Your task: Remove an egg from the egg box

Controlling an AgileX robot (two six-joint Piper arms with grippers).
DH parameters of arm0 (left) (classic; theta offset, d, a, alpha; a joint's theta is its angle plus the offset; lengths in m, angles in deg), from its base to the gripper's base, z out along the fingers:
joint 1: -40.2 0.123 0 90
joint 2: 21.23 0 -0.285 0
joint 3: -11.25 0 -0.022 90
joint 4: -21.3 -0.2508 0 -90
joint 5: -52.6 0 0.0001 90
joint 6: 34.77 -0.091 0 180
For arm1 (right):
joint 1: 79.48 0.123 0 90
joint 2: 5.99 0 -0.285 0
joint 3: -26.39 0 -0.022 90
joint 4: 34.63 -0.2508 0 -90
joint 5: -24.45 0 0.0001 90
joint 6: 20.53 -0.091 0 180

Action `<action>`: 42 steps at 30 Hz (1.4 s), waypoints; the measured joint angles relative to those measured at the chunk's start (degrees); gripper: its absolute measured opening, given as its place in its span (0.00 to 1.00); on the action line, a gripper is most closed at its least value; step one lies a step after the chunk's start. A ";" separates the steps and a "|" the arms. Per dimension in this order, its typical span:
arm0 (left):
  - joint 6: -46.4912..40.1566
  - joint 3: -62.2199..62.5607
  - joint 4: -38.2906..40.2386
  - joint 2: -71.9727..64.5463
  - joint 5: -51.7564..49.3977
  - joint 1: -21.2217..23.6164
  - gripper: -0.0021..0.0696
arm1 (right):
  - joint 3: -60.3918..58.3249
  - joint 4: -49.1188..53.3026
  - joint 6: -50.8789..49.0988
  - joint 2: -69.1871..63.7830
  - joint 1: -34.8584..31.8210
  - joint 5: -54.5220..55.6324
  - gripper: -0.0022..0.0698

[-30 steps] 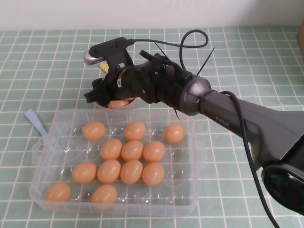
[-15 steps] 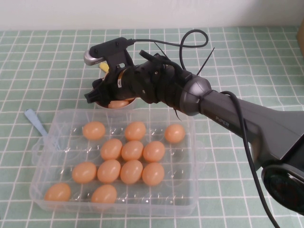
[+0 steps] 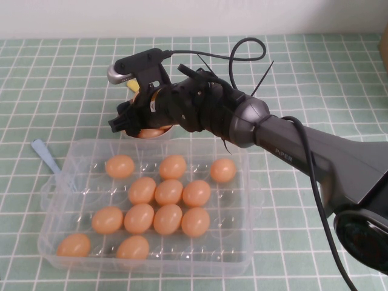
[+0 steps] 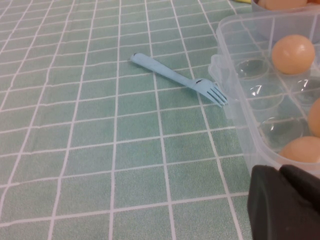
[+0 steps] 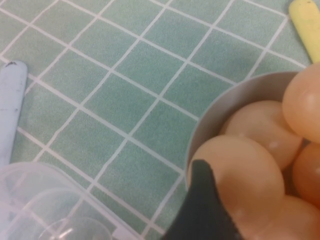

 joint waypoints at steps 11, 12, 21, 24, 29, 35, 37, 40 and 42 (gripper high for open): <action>0.00 0.00 0.00 0.00 0.00 0.00 0.02 | 0.46 1.51 -0.12 4.68 0.22 -6.90 0.65; 0.00 0.00 0.00 0.00 0.00 0.00 0.02 | 0.46 1.95 -0.12 5.63 0.36 -7.41 0.65; 0.00 0.00 0.00 0.00 0.00 0.00 0.02 | 0.49 8.34 -0.20 15.80 6.59 -20.72 0.41; 0.00 0.00 0.00 0.00 0.00 0.00 0.02 | 0.49 9.81 -0.20 17.92 8.48 -27.85 0.25; 0.00 0.00 0.00 0.00 0.00 0.00 0.02 | 0.49 10.68 -0.20 20.53 10.37 -39.94 0.04; 0.00 0.00 0.00 0.00 0.00 0.00 0.02 | -6.76 10.83 -0.20 26.69 10.75 -43.10 0.01; 0.00 0.00 0.00 0.00 0.00 0.00 0.02 | -11.26 10.87 0.12 30.10 10.75 -43.21 0.01; 0.00 0.00 0.00 0.00 0.00 0.00 0.02 | -17.99 10.66 0.87 35.76 10.75 -43.32 0.01; 0.00 0.00 0.00 0.00 0.00 0.00 0.02 | -22.77 9.87 0.87 39.62 10.75 -43.32 0.01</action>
